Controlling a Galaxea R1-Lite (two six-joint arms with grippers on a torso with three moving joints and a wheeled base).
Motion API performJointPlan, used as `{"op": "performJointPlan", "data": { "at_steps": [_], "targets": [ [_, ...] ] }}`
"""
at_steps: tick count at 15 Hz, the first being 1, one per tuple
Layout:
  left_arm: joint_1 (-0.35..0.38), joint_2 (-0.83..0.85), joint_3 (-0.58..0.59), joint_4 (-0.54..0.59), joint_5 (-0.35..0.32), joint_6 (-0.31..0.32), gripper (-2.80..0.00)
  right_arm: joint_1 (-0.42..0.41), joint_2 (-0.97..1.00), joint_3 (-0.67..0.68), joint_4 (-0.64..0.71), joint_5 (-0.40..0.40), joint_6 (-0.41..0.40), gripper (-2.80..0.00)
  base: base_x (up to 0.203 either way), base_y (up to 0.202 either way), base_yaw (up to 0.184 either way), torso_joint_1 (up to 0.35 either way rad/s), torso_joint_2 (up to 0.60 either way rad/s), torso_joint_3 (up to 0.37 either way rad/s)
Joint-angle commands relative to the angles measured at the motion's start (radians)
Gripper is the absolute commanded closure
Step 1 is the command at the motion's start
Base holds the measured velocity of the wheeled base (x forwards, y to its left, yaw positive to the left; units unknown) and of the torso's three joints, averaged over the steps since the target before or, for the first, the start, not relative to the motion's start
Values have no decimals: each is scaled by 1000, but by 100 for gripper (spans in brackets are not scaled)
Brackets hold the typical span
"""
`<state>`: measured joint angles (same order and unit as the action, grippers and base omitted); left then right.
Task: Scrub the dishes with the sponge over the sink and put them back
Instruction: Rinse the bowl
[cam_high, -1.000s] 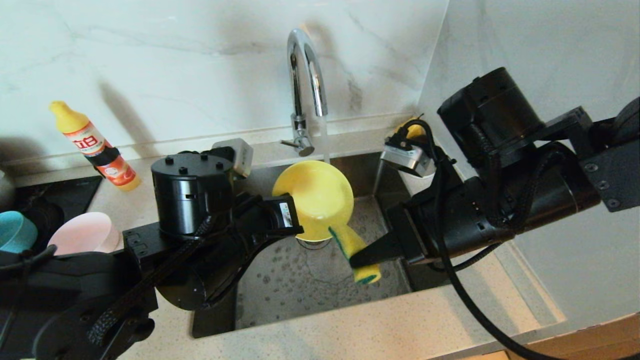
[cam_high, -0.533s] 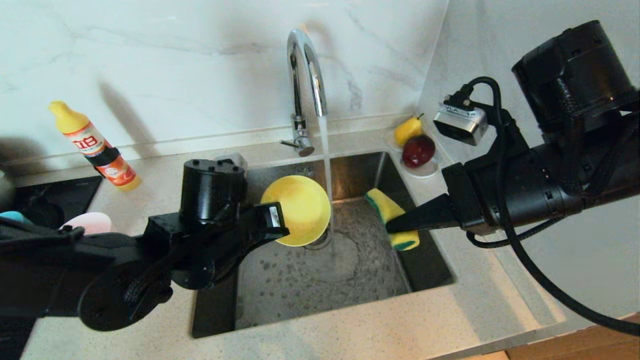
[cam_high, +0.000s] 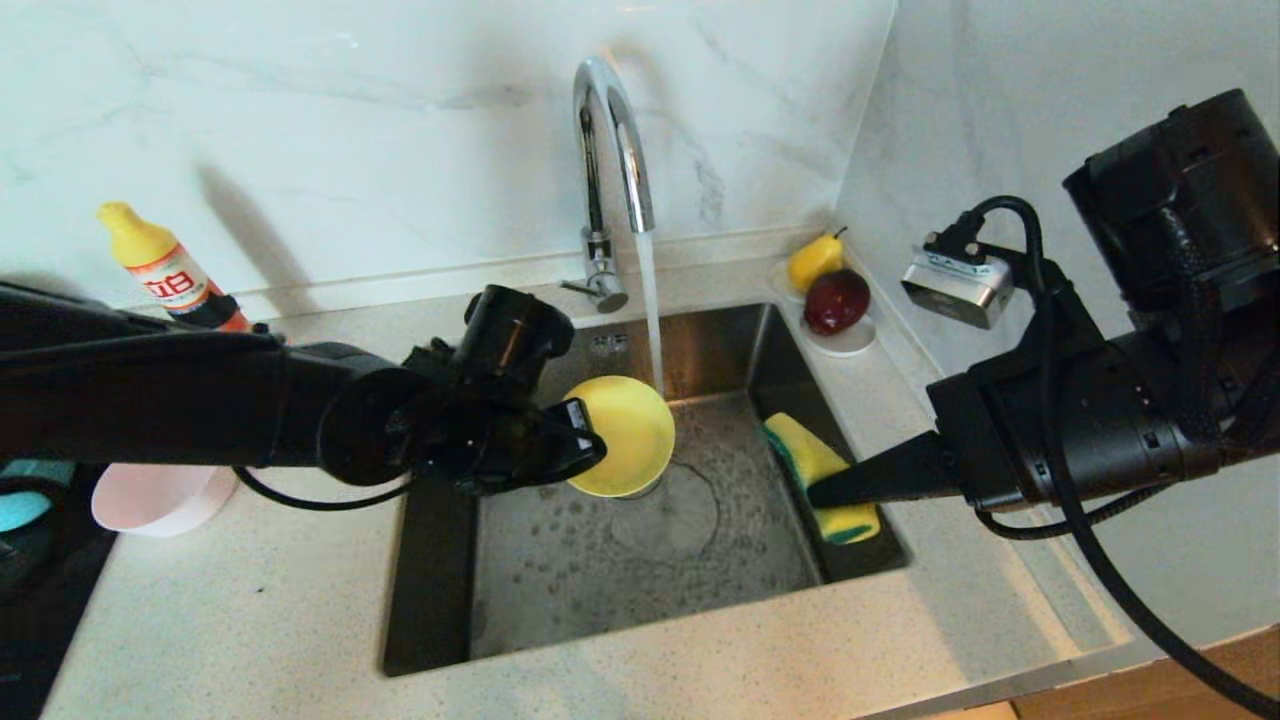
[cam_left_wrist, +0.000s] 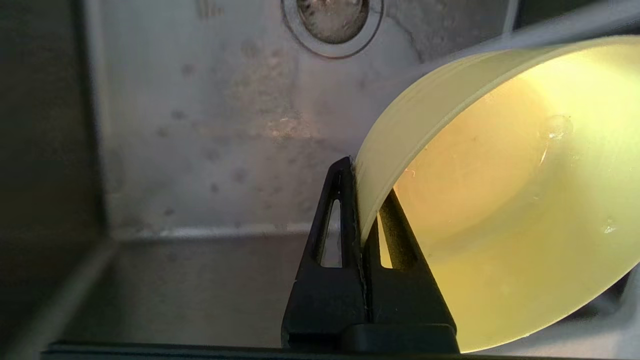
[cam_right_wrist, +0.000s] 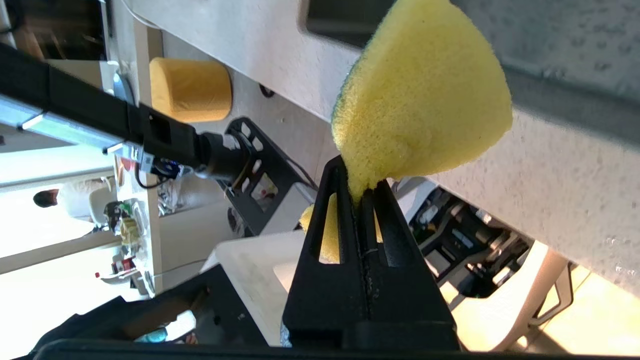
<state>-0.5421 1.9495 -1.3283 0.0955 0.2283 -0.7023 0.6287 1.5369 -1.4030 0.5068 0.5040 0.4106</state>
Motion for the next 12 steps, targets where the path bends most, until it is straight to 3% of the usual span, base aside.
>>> {"op": "performJointPlan", "data": {
  "at_steps": [1, 3, 12],
  "targets": [
    [2, 100, -115, 41, -3, -39, 0, -2, -12, 40, -33, 2, 3, 0, 0, 0, 0, 0, 0, 0],
    [-1, 151, -177, 54, -3, -82, 0, -4, -14, 63, -68, 2, 2, 0, 0, 0, 0, 0, 0, 0],
    [2, 241, -341, 59, -1, -108, 0, -9, -21, 87, -71, 4, 4, 0, 0, 0, 0, 0, 0, 0]
  ]
}}
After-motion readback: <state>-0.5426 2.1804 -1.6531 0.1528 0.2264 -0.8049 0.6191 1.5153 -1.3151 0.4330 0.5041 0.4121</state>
